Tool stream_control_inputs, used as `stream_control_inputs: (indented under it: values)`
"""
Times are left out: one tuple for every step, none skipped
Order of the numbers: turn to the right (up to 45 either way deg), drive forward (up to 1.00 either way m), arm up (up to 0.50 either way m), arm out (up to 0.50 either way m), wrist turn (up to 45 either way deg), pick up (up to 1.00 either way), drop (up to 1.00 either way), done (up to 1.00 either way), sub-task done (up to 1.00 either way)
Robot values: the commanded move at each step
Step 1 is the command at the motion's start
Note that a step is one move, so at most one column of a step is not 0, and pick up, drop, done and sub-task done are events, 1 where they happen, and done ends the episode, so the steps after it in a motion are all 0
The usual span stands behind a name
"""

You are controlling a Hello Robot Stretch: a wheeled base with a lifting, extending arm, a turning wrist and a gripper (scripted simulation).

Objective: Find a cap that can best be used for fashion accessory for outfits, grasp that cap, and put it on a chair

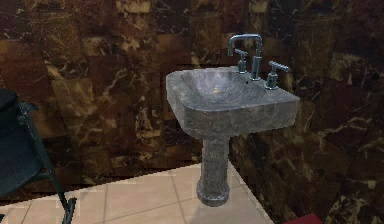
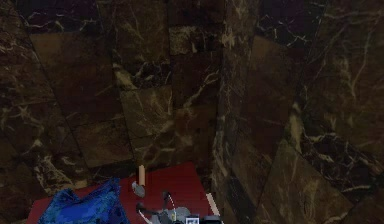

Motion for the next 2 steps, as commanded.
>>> stream_control_inputs:
  values:
    - [0.0, 0.0, -0.3, 0.0, 0.0, 0.0, 0.0, 0.0, 0.0]
    - [0.0, 0.0, 0.0, 0.0, 0.0, 1.0, 0.0, 0.0, 0.0]
